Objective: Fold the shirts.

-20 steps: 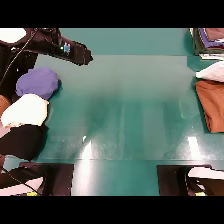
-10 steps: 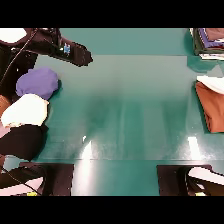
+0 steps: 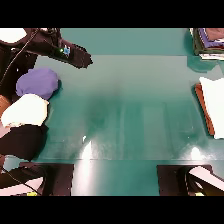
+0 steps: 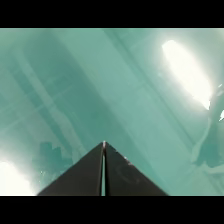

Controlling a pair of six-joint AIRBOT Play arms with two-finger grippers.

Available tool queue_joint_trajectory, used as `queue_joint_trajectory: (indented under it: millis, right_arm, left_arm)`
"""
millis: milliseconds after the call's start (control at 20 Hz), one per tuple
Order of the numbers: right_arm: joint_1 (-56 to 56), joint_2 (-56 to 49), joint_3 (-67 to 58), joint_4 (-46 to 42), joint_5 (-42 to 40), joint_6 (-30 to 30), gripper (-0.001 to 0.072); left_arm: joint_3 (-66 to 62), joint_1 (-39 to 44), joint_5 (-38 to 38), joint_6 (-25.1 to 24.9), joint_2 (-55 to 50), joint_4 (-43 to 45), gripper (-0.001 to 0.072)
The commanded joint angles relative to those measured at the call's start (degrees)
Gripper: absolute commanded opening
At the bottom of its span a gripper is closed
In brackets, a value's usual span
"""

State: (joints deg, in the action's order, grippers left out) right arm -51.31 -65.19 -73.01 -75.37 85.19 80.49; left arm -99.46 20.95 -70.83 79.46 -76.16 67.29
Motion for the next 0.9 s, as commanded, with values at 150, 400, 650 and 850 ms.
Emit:
queue_joint_trajectory:
  millis: [150, 400, 650, 850]
  right_arm:
    - [7.41, 5.14, 1.95, 17.35, -1.11, 0.07, 0.0507]
    - [33.11, 6.51, 1.95, 21.68, -3.85, 0.04, 0.0281]
    - [52.83, 6.47, 1.95, 16.79, -6.71, -0.02, 0.0021]
    - [58.71, 6.47, 1.95, 12.35, -6.58, 0.0, 0.002]
  left_arm:
    - [0.0, 0.0, 0.2, 0.02, 0.0, -0.04, 0.0026]
    - [0.0, 0.0, 2.34, 0.02, 0.0, -0.02, 0.0026]
    - [0.0, 0.0, 2.91, 0.02, 0.0, -0.04, 0.0026]
    - [0.0, 0.0, 2.91, 0.02, 0.0, -0.04, 0.0026]
